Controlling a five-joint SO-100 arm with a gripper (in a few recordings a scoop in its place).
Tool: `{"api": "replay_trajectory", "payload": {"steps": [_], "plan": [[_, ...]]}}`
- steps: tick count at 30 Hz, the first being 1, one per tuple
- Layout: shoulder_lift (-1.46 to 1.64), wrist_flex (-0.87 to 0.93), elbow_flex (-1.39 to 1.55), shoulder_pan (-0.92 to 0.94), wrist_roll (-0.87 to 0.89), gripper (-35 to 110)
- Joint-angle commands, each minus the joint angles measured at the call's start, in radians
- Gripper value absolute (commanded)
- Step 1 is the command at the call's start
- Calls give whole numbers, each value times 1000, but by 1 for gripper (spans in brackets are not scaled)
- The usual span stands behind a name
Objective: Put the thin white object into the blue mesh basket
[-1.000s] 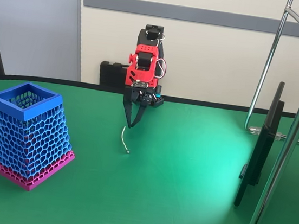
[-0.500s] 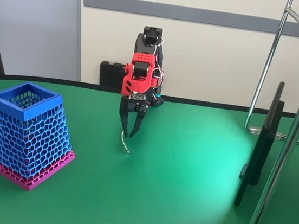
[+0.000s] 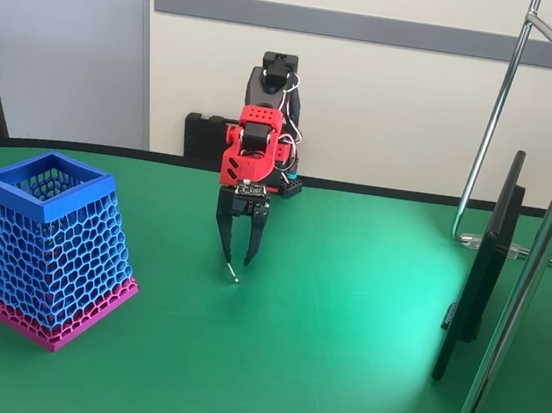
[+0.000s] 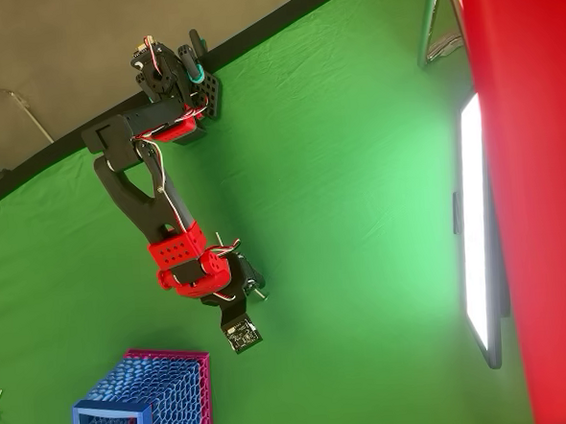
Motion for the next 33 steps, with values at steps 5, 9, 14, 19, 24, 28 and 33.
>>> {"api": "replay_trajectory", "payload": {"steps": [5, 9, 14, 19, 24, 28, 33], "plan": [[-31, -28, -57, -2, -31, 17], [-55, -51, -64, -6, -34, 17], [-89, -51, -95, -6, -40, 16], [-115, -44, -126, -6, -37, 16], [-138, -44, -149, -6, -28, 15], [-143, -44, -149, -8, -21, 15], [-143, -44, -138, -15, -15, 14]]}}
